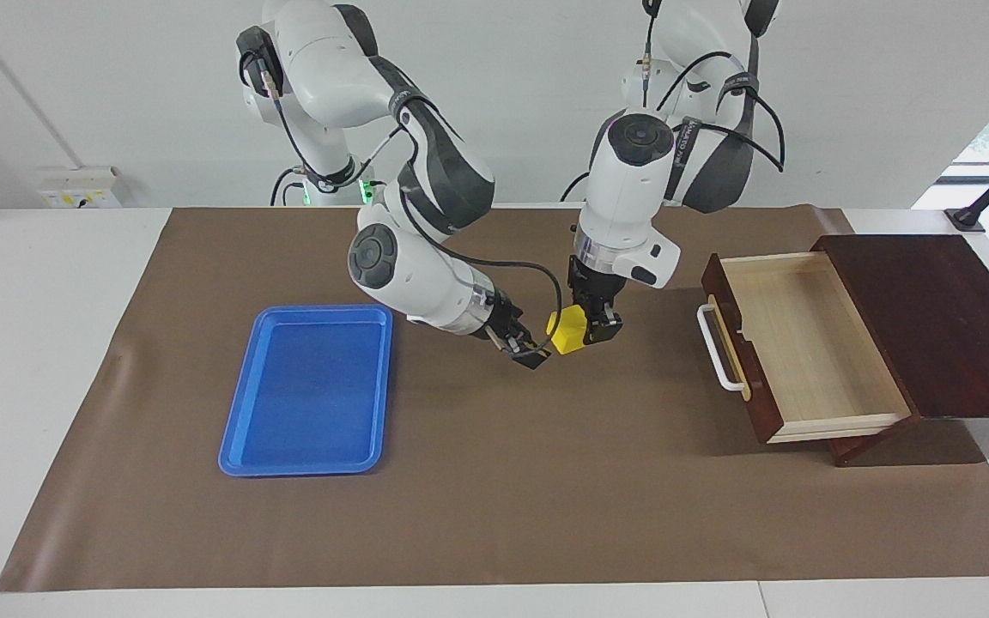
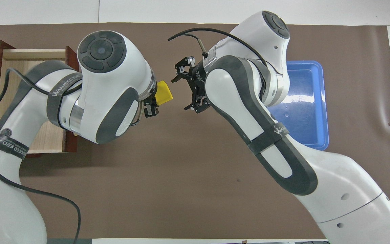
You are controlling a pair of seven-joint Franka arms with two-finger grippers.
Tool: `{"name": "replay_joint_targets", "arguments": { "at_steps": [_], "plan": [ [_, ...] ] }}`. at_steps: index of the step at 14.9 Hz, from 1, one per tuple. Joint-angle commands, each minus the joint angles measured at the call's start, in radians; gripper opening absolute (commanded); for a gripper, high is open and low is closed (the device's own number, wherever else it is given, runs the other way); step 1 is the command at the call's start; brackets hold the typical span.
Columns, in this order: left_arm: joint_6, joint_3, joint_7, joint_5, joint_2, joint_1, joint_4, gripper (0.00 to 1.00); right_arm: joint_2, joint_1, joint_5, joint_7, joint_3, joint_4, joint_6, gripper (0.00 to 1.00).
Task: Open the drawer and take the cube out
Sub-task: 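Grasp the cube with the right gripper and open the left gripper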
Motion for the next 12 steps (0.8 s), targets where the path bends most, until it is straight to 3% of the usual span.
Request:
{"name": "replay_joint_targets", "arguments": {
  "at_steps": [1,12],
  "plan": [
    [0.022,0.014,-0.004,0.002,-0.005,-0.015,-0.015,0.0,0.018,0.01,-0.021,0.044,-0.007,0.039,-0.025,0.95],
    [0.023,0.014,-0.004,0.004,-0.011,-0.016,-0.028,0.0,0.021,0.044,-0.05,0.085,-0.012,0.042,0.009,0.95]
  ]
}}
